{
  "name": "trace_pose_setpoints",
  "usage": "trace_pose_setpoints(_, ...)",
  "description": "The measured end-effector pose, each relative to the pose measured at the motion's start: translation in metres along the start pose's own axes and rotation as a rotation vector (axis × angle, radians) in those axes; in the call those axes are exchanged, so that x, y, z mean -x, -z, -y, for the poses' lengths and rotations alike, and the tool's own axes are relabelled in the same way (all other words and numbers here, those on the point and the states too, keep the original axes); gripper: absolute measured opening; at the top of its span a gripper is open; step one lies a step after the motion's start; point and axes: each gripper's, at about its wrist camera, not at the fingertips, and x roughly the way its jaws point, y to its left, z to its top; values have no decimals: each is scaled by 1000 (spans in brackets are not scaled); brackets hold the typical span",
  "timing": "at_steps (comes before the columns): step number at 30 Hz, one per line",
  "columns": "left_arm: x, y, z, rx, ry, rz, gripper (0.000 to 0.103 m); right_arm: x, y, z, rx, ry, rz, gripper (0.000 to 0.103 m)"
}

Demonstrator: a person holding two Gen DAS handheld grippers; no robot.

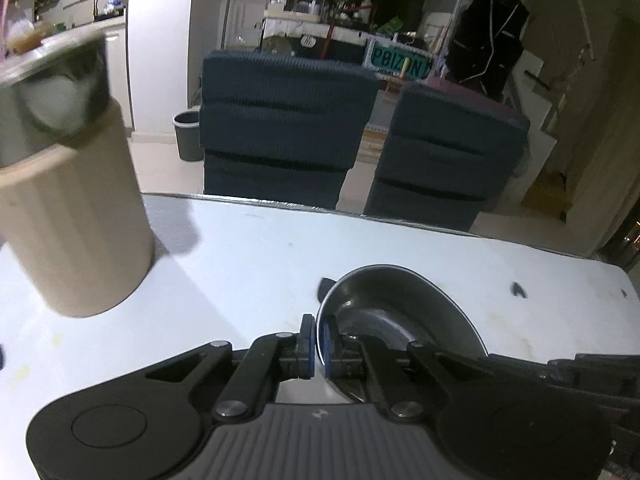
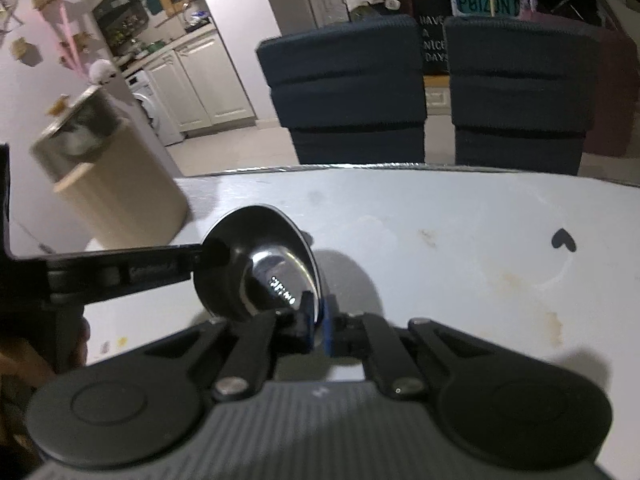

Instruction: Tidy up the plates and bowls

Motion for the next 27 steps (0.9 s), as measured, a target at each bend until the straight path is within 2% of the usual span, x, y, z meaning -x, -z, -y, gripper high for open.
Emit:
trace_pose_setpoints(4,40,13,19,-28,6,26,5,39,13,-4,25,-30,27,4)
trace_pose_setpoints(11,95,47,57,-38,43,30,7,108,44,-1,41,-27,69,4)
trace_pose_setpoints(19,136,88,111,-86,104,31,7,172,87,24,86,-9,96,4)
trace_pose_setpoints(27,148,127,181,-163,193,32,8,226,136,77,0,17,138,4)
